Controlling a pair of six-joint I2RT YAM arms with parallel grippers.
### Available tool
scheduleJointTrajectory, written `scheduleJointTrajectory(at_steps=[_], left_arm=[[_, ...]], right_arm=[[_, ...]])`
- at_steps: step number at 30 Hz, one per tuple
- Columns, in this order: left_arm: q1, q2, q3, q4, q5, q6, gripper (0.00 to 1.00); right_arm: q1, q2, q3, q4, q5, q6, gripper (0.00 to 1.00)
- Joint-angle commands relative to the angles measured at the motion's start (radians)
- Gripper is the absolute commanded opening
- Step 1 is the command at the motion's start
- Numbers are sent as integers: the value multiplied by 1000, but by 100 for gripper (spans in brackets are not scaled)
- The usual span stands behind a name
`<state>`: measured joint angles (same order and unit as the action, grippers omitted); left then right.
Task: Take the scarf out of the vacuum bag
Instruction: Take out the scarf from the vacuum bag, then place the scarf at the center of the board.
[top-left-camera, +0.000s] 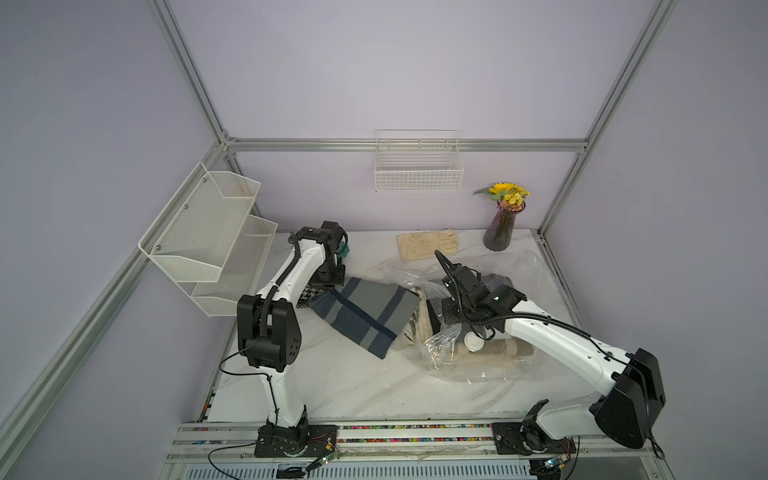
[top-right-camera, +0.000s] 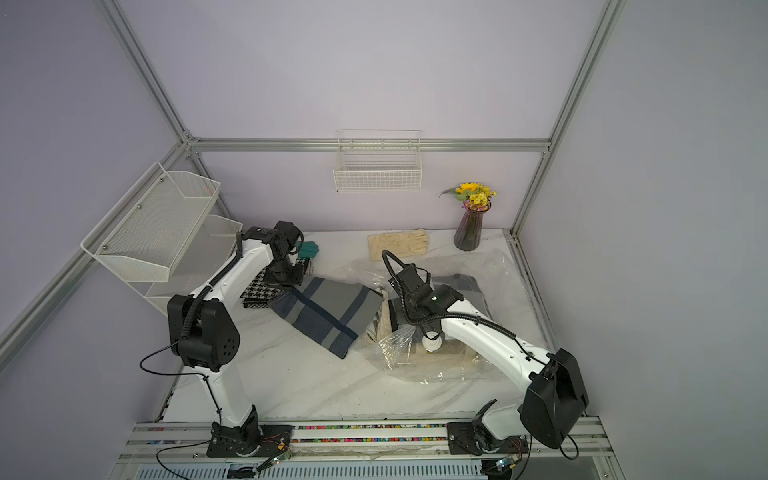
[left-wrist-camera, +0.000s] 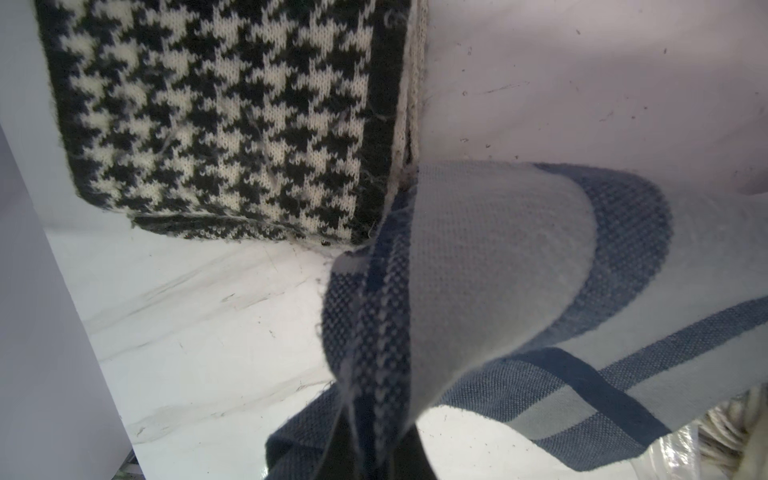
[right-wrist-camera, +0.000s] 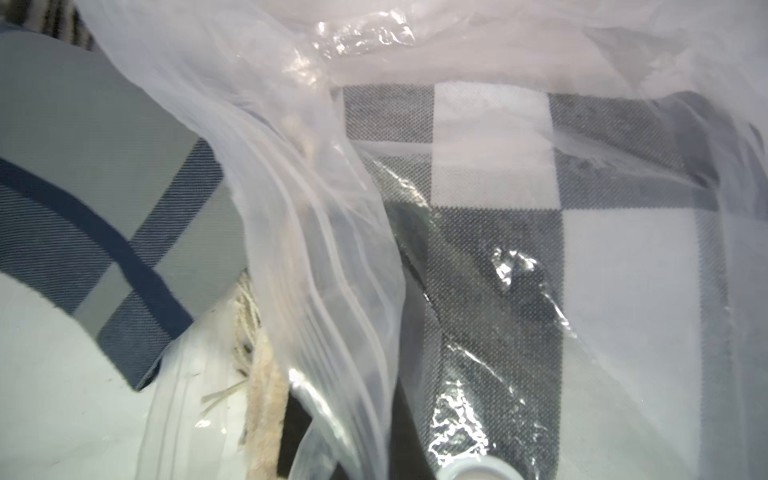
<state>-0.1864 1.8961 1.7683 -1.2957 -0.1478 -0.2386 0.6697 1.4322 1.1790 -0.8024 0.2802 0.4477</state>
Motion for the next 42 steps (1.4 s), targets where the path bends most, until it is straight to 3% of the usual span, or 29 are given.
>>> scheduleJointTrajectory(at_steps=[1, 20, 30, 35, 42], left_arm=[[13, -7, 45, -17, -39, 19, 0], [50, 122, 293, -76, 13, 16, 0], [79, 148, 419, -122, 19, 6, 0], [104, 195, 535, -158, -37, -37, 0], [137, 223, 570, -145, -69, -79, 0]], right_arm=[[-22, 37, -13, 36, 86, 20, 5], [-299, 66, -22, 90, 74, -44, 5], [-323, 60, -42, 94, 61, -50, 5], [-328, 55, -62, 94, 63, -42, 5], [-337, 25, -86, 95, 51, -47, 5]])
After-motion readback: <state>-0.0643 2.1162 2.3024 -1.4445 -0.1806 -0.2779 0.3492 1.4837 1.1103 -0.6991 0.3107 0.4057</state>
